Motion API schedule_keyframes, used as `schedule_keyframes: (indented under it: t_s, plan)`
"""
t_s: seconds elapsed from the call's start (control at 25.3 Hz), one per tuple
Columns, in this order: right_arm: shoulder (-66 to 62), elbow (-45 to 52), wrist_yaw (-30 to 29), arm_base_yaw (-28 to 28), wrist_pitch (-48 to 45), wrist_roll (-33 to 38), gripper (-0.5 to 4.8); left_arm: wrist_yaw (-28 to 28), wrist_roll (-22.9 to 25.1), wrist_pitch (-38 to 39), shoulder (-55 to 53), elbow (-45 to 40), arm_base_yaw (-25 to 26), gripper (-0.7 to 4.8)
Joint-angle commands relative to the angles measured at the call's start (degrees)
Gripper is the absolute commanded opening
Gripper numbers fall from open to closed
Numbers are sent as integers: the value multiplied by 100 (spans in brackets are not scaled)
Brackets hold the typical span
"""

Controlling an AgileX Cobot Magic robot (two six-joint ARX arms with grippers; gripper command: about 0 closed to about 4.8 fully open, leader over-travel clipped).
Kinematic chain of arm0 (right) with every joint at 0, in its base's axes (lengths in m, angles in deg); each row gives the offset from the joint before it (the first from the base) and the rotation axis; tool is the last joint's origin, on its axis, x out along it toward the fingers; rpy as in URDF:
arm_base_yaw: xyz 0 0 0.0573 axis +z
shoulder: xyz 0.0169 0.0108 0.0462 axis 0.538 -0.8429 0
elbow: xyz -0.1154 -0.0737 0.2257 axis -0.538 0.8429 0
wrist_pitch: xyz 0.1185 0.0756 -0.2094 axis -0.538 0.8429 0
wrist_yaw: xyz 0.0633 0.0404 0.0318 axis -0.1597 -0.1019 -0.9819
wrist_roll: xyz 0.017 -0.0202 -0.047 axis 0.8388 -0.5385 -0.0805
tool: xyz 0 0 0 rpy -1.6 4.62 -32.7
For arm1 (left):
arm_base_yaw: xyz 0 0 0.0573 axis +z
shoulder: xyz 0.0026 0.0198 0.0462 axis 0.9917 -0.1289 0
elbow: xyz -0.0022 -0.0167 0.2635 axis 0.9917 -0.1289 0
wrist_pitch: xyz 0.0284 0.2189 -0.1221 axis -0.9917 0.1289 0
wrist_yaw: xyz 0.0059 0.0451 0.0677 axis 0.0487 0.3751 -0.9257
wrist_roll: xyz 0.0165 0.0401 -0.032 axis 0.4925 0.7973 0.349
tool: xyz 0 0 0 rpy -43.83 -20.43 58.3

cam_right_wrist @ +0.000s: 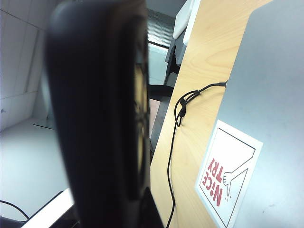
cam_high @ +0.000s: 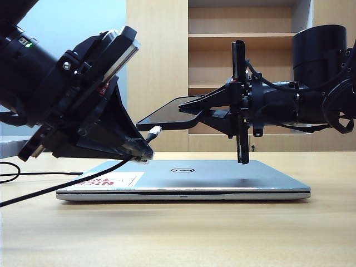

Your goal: Pick up the charging cable and the phone, plug the charging cable into the charging port on the phone, and finally place them back on the table.

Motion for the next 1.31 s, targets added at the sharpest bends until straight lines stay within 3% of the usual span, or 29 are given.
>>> schedule_keyframes:
  t_s: [0.04, 0.4, 0.63, 1.31]
  plan:
    - [46, -26, -146, 13, -256, -177, -5, -2, 20, -79, 20, 28, 4, -8]
    - [46, -26, -179, 74, -269, -531, -5, -2, 20, -76, 20, 28, 4, -8]
    - [46, -26, -122, 70, -264, -59, -5, -2, 20, -76, 20, 28, 4, -8]
    - [46, -26, 146, 63, -273, 144, -5, -2, 20, -76, 20, 28, 4, -8]
